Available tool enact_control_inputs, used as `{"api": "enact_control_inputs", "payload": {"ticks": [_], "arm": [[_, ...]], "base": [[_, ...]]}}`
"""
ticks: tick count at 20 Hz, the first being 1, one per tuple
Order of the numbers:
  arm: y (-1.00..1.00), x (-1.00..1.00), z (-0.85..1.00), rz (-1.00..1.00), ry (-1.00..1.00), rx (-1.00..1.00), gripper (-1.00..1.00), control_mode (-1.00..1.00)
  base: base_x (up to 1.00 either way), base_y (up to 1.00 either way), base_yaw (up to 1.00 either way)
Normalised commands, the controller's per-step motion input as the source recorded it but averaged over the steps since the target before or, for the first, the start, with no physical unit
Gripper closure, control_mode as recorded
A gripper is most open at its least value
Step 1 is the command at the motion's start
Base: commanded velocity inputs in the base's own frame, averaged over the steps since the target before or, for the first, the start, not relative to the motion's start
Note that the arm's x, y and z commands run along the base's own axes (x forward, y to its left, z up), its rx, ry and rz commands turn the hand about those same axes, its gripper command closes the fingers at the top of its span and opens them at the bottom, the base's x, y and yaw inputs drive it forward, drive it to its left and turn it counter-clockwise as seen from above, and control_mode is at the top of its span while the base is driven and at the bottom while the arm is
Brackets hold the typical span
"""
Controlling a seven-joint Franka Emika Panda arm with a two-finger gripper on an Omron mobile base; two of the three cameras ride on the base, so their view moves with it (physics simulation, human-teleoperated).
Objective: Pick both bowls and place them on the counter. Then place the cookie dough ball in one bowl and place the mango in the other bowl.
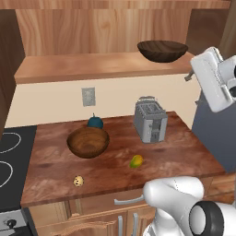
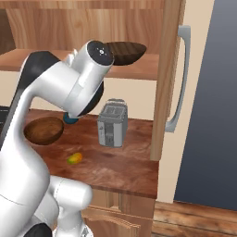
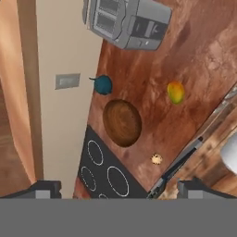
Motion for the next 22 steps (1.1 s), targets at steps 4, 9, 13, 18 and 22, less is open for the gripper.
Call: {"api": "enact_control_inputs", "payload": {"ticks": [4,9,13,18,22], "arm": [[-0.13,0.29,0.18,-0.18,-0.11,0.00,-1.00,-1.00],[-0.22,0.39,0.05,-0.22,-0.15,0.00,-1.00,-1.00],[-0.13,0.38,0.01,-0.22,-0.20,0.00,-1.00,-1.00],[-0.10,0.45,0.03,-0.15,-0.08,0.00,-1.00,-1.00],[-0.22,0.45,0.31,-0.01,0.00,0.00,-1.00,-1.00]], "base": [[0.00,0.00,0.00],[0.00,0.00,0.00],[0.00,0.00,0.00],[0.00,0.00,0.00],[0.00,0.00,0.00]]}}
